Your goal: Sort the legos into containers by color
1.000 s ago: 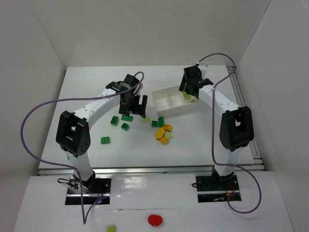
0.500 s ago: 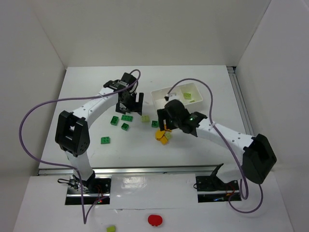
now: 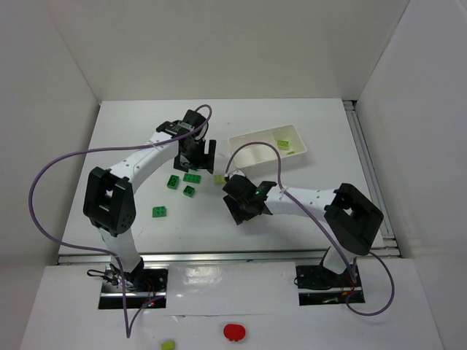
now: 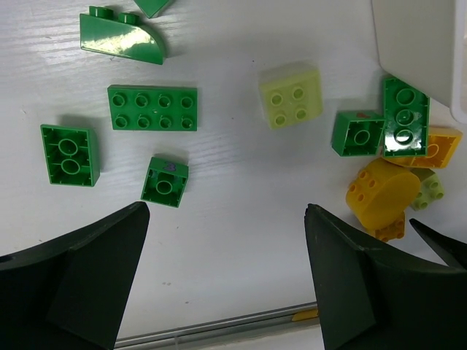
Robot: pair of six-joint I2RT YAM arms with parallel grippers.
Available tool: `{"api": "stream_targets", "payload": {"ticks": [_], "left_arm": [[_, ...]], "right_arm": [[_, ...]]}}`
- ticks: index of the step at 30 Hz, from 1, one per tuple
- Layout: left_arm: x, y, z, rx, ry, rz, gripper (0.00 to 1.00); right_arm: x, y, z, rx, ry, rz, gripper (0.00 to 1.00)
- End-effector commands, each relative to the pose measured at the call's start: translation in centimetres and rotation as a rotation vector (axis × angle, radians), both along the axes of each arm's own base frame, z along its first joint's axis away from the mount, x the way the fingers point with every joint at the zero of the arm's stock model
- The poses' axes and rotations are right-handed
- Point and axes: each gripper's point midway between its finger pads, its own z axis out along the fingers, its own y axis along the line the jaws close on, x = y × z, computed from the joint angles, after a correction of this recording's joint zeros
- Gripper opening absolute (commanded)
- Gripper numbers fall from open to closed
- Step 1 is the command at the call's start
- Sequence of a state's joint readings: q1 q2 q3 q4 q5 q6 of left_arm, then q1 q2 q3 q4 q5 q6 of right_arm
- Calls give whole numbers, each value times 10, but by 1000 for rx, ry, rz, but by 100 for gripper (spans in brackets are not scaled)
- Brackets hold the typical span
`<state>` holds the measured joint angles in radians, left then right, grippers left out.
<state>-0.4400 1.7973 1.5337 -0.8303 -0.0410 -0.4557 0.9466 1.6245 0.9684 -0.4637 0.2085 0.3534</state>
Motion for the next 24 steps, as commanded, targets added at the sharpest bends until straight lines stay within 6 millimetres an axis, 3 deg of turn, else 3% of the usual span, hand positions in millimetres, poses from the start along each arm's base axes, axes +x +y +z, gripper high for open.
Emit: {"api": "stream_targets", "payload": {"ticks": [1, 15, 17, 20, 24], "left_arm": [[4, 0, 23, -18, -53, 24, 97], [5, 0, 18, -7, -38, 16, 95], [5, 0, 18, -7, -38, 16, 95], [10, 6, 25, -43, -31, 35, 95], [24, 14, 41, -89, -62, 48, 95]], "right_arm": [[11, 5, 9, -8, -50, -13, 66], [1, 11, -10, 21, -6, -33, 54], [2, 11, -8, 18, -9, -46, 46], [12, 11, 19, 26, -66, -68, 41], [34, 1, 79, 60, -197, -108, 41]]}}
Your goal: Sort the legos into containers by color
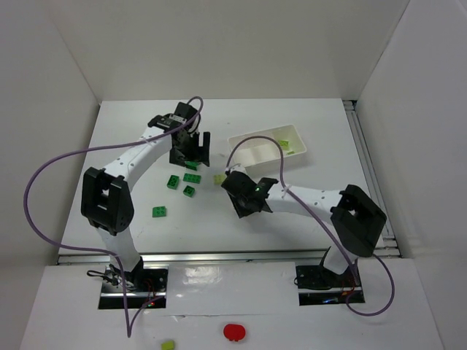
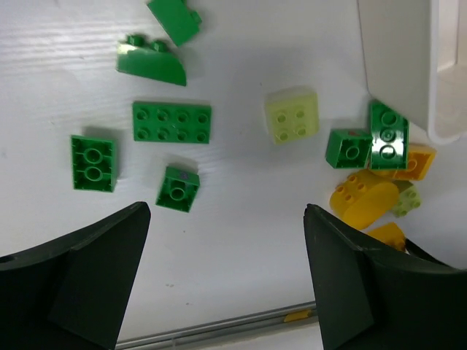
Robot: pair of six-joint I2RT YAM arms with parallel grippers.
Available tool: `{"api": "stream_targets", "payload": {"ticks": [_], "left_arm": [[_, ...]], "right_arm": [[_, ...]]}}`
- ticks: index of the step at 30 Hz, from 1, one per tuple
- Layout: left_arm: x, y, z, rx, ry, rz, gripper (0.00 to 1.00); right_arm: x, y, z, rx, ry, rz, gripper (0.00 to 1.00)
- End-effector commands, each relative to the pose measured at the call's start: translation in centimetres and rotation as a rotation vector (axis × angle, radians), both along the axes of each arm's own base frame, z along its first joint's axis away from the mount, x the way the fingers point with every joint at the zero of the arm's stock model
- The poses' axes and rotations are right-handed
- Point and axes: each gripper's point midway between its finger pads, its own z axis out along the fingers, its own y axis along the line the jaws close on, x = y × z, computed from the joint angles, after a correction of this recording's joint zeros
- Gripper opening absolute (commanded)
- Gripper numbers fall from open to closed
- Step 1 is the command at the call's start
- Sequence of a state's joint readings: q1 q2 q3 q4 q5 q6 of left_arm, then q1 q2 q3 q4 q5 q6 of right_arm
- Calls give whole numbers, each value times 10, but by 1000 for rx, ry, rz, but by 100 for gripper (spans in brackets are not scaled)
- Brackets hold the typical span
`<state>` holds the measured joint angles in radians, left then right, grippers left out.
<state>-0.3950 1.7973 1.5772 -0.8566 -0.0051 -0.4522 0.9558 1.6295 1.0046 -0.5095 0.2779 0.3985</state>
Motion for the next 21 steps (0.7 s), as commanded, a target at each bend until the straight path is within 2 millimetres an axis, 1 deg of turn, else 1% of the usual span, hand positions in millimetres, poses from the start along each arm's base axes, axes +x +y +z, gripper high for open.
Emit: {"api": "stream_targets", "payload": {"ticks": [1, 2, 3, 4, 5, 6, 7, 8, 9, 10, 11, 12, 13, 14, 15, 16, 17, 18, 19, 21], "left_arm": [[16, 7, 28, -45, -63, 26, 95], [16, 7, 31, -42, -68, 17, 95], [16, 7, 31, -42, -68, 17, 95], [16, 8, 31, -38, -70, 8, 95], [13, 9, 24, -31, -51, 9, 95], [8, 11, 17, -23, -30, 9, 95], [4, 9, 13, -16, -21, -9, 95], [2, 11, 10, -5, -14, -5, 95], [-2, 9, 6, 3, -4, -22, 95], [-5, 9, -2, 21, 0, -36, 95], [-7, 10, -5, 25, 10, -37, 95], [-10, 4, -7, 19, 12, -67, 95], [-15, 3, -12, 28, 23, -87, 95], [-13, 0, -11, 14, 16, -92, 95], [-17, -6, -14, 0, 24, -110, 95], [-17, -6, -14, 0, 24, -110, 95], [-18, -8, -18, -9, 39, -116, 95], [-18, -14, -17, -21, 32, -129, 95], [-19, -21, -19, -39, 41, -137, 95], [-19, -27, -27, -43, 58, -122, 95]], "right_arm": [[37, 1, 85, 92, -195, -71, 41], [52, -12, 93, 79, -223, -129, 41], [62, -18, 100, 87, -232, -161, 41], [75, -23, 113, 106, -252, -196, 41], [92, -39, 114, 94, -258, -251, 41], [102, -43, 113, 100, -255, -277, 41], [114, -47, 119, 108, -273, -296, 41], [130, -56, 123, 129, -288, -337, 41], [139, -59, 126, 131, -302, -350, 41], [149, -62, 122, 127, -303, -369, 41], [166, -67, 131, 151, -333, -391, 41], [174, -71, 131, 148, -335, -408, 41], [185, -73, 123, 140, -331, -424, 41], [201, -79, 133, 150, -358, -446, 41], [208, -81, 133, 149, -360, -458, 41], [216, -84, 123, 134, -347, -471, 41], [228, -84, 131, 151, -369, -483, 41], [235, -90, 130, 153, -367, -499, 41], [240, -88, 130, 159, -374, -499, 41], [254, -94, 124, 157, -364, -519, 41]]}}
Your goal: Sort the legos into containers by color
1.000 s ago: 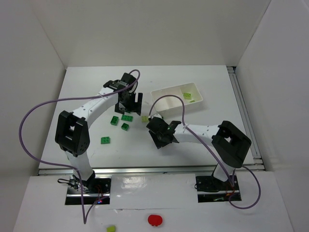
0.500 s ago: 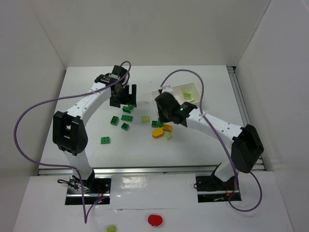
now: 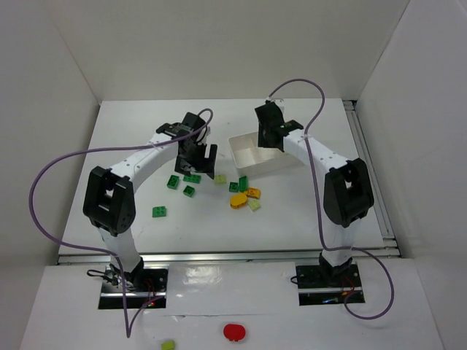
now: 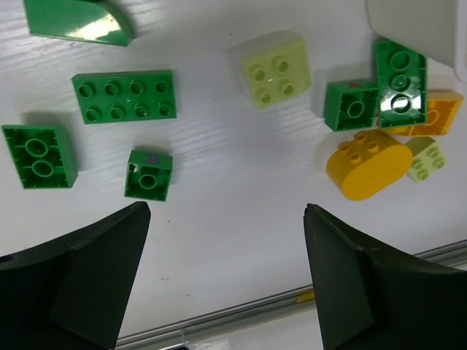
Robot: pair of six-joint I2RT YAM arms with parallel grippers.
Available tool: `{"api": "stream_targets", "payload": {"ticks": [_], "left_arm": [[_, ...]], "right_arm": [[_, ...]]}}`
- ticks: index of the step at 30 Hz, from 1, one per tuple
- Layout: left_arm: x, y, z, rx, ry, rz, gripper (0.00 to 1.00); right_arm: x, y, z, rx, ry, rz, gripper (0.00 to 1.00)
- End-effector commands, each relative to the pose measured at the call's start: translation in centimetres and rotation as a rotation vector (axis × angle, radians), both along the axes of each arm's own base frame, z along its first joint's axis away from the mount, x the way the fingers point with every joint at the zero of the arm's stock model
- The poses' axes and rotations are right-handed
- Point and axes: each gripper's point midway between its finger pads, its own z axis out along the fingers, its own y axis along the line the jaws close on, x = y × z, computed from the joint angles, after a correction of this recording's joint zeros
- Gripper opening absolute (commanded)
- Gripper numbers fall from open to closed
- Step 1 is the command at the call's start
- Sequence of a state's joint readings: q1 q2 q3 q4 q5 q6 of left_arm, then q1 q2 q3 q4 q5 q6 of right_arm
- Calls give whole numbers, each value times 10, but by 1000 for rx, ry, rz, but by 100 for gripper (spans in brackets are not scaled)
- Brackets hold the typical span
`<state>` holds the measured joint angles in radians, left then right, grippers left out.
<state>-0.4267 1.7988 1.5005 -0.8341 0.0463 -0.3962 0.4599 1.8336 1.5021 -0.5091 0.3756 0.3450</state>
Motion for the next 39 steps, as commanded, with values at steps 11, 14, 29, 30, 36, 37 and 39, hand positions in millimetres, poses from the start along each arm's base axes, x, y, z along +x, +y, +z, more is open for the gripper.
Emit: {"api": "stream_targets", "payload": {"ticks": [11, 14, 29, 30, 36, 37, 39], "left_arm": [[3, -38, -32, -13, 43, -10, 91], [11, -45, -31, -19, 4, -54, 91], [64, -60, -69, 45, -159, -134, 93], [60, -59, -75, 50, -132, -119, 91], [52, -52, -80, 66, -66, 37, 90], [52, -53, -80, 54, -59, 71, 88], [45, -52, -84, 63, -47, 95, 80]], "right_arm": [[24, 7, 41, 46, -132, 8, 86], [1, -1, 49, 46, -147, 9, 86], [-65, -69, 64, 62, -125, -116, 86], [-65, -67, 63, 69, -122, -108, 86], [-61, -67, 57, 69, -106, -100, 86], [-61, -67, 57, 69, -106, -100, 86], [-61, -67, 53, 65, -96, -100, 86]]}}
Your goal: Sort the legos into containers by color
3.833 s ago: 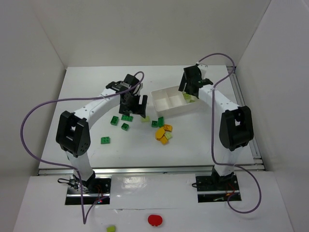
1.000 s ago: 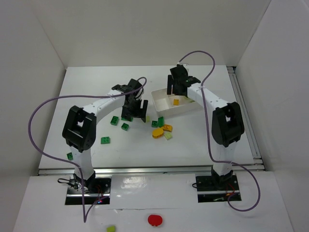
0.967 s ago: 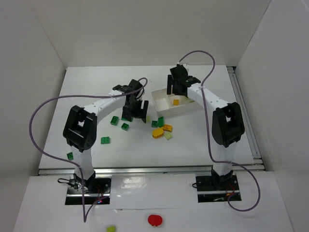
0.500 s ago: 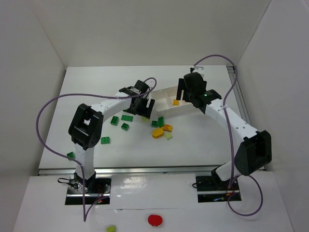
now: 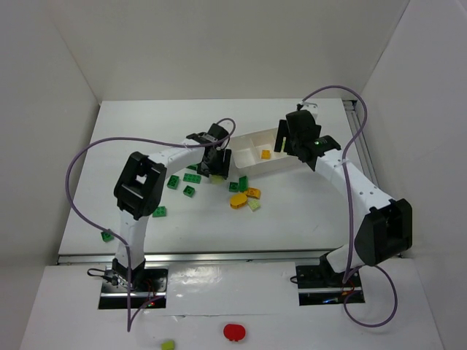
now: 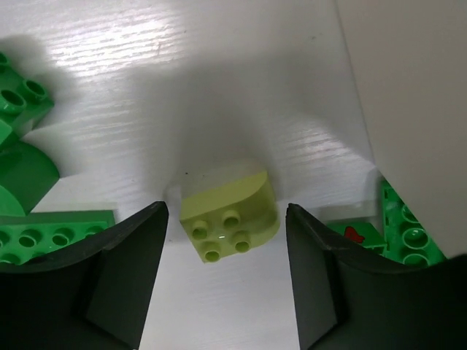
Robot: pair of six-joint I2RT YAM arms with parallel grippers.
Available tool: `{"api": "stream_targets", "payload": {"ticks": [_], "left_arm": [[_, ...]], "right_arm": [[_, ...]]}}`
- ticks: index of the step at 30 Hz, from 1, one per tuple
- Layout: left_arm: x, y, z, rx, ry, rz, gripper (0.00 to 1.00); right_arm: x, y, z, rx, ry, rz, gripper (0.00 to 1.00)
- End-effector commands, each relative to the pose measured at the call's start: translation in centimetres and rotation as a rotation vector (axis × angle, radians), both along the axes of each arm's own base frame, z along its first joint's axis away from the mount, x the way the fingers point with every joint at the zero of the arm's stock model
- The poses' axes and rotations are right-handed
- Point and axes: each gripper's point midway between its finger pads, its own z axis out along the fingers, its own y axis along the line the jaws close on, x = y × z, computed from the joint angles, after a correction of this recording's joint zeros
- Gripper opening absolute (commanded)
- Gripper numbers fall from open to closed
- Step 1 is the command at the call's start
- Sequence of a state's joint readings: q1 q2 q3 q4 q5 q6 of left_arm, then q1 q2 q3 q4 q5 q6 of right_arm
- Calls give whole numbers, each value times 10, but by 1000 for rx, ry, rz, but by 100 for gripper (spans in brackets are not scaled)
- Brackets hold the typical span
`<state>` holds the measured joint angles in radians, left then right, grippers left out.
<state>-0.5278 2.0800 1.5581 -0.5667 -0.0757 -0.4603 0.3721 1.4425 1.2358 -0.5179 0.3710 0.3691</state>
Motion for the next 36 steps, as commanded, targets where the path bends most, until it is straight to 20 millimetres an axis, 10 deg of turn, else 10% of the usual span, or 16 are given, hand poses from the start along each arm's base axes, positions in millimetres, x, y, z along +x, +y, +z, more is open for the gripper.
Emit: {"api": "stream_targets", "payload": {"ticks": [1, 9, 16, 24, 30, 36], "left_arm": [[-9, 4, -7, 13, 35, 106, 74], [-10, 14, 17, 50, -17, 146, 49], [-1, 9, 107, -46, -178, 110, 33], [20, -70, 198, -317, -292, -118, 33], [42, -126, 195, -442, -251, -195, 28], [40, -95, 181, -373, -234, -95, 33]], "right_arm": [[0, -1, -2, -3, 10, 0, 86], [1, -4, -6, -13, 20, -3, 86], [-2, -10, 2, -5, 0, -14, 86], [-6, -25, -5, 48, 19, -84, 86], [-26, -56, 10, 32, -16, -207, 86], [-32, -28, 15, 51, -8, -8, 86]]}}
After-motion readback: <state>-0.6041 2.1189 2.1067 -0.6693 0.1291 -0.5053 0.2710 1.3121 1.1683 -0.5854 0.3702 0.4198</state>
